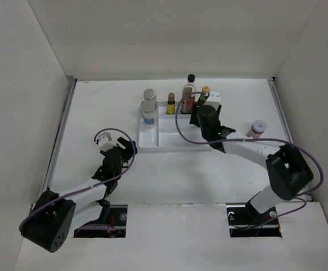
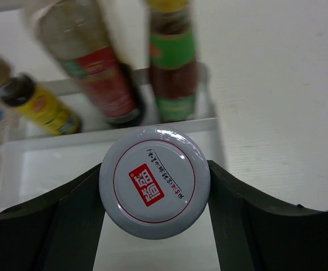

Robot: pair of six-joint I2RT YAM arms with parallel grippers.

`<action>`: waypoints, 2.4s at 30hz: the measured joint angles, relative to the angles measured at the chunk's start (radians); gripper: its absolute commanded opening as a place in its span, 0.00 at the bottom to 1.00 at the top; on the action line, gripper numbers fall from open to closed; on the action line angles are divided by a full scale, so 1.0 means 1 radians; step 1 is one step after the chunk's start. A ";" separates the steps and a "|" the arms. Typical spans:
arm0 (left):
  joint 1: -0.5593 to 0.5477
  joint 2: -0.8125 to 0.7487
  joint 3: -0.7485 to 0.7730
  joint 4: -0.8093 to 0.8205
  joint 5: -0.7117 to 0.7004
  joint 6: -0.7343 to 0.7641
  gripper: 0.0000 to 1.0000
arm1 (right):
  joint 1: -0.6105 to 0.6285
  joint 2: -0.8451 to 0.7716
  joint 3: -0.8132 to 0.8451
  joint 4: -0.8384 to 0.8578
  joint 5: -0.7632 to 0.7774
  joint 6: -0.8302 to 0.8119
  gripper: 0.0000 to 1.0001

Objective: Organize the condiment bottles

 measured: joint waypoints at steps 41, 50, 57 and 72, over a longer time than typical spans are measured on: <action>0.006 -0.028 0.000 0.003 0.008 -0.006 0.67 | 0.076 -0.023 0.122 0.124 -0.100 0.001 0.99; -0.006 -0.027 0.000 0.003 0.004 -0.011 0.69 | -0.381 -0.381 -0.213 0.067 0.258 0.010 1.00; -0.019 -0.013 0.000 0.003 0.000 -0.014 0.69 | -0.526 -0.285 -0.267 -0.015 0.226 0.034 1.00; -0.013 0.001 0.000 0.005 0.008 -0.014 0.69 | -0.622 -0.002 -0.164 -0.012 -0.083 0.094 0.89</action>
